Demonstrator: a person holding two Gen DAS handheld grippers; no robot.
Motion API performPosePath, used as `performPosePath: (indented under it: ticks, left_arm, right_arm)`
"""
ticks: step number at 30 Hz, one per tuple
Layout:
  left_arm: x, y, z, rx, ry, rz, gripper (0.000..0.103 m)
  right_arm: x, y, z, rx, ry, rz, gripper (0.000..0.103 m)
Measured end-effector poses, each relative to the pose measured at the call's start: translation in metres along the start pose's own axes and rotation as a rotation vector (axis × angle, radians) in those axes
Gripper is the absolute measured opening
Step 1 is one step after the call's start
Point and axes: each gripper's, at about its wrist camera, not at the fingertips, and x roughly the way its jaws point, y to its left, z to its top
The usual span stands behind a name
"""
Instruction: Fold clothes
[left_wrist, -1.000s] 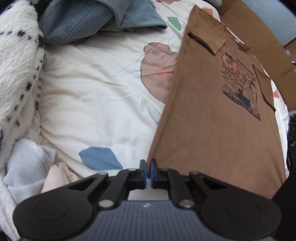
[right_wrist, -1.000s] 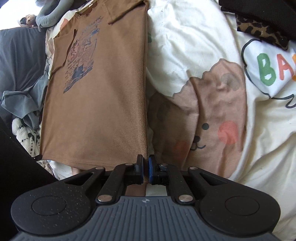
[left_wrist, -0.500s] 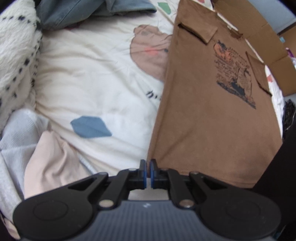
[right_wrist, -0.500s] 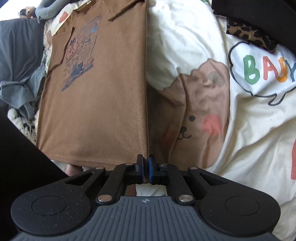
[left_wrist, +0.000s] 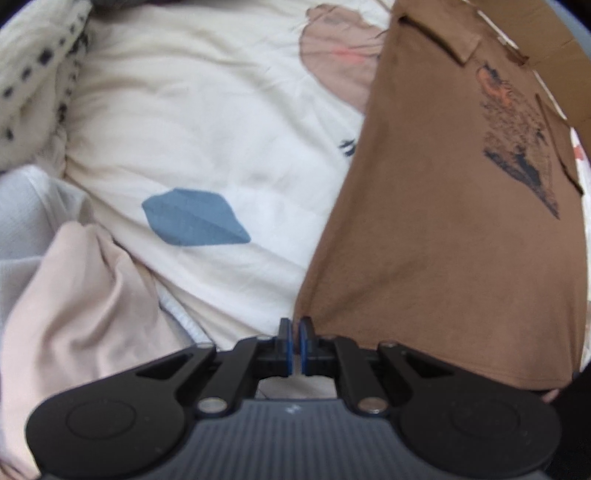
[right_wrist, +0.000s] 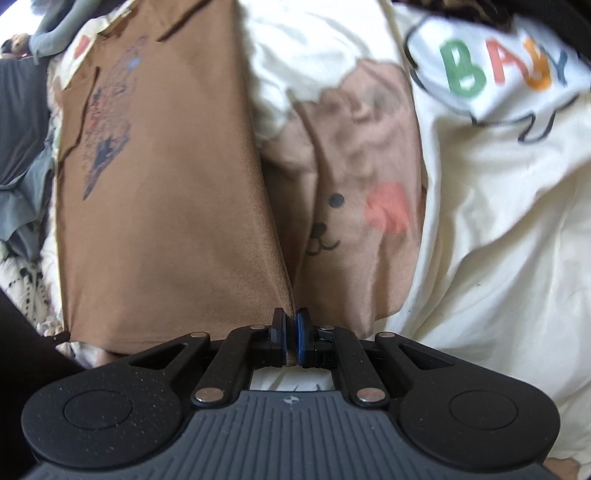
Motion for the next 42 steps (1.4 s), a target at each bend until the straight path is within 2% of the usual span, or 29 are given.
performPosePath:
  ticks: [4, 6, 11, 17, 20, 24, 25, 26, 27, 34, 42]
  left_arm:
    - [0.013, -0.003, 0.003, 0.003, 0.009, 0.023, 0.004]
    - [0.016, -0.005, 0.004, 0.010, 0.006, 0.029, 0.008]
    - [0.017, -0.009, 0.008, 0.035, 0.004, 0.041, 0.009]
    - [0.019, -0.010, 0.010, 0.034, 0.005, 0.045, 0.010]
    - [0.019, -0.009, 0.009, 0.024, 0.000, 0.039, 0.013]
    - [0.020, -0.005, 0.008, -0.013, -0.007, 0.026, 0.011]
    - [0.020, -0.006, 0.008, -0.004, -0.003, 0.031, 0.009]
    - [0.020, -0.008, 0.008, 0.009, 0.004, 0.039, 0.006]
    - [0.019, -0.010, 0.008, 0.018, 0.010, 0.045, 0.005]
    - [-0.010, -0.013, 0.014, 0.046, 0.015, 0.032, 0.004]
    - [-0.051, -0.008, 0.022, 0.093, 0.015, -0.009, 0.003]
  right_arm:
    - [0.017, -0.005, -0.002, 0.023, -0.002, -0.006, 0.004]
    - [0.024, -0.005, -0.001, 0.026, 0.000, -0.012, 0.004]
    - [0.036, 0.007, -0.001, -0.022, 0.022, -0.026, 0.007]
    - [0.041, 0.012, -0.001, -0.039, 0.034, -0.027, 0.024]
    - [0.042, 0.009, 0.000, -0.019, 0.028, -0.013, 0.025]
    - [0.043, 0.003, -0.002, 0.003, 0.009, 0.012, 0.022]
    - [0.043, 0.002, -0.002, 0.007, 0.005, 0.014, 0.018]
    - [0.042, 0.002, -0.003, 0.006, 0.006, 0.017, 0.006]
    - [0.041, 0.003, -0.003, 0.004, 0.006, 0.021, 0.004]
    - [0.019, 0.013, -0.005, -0.038, 0.001, 0.053, 0.003]
    - [-0.022, 0.025, 0.001, -0.105, 0.002, 0.041, 0.002]
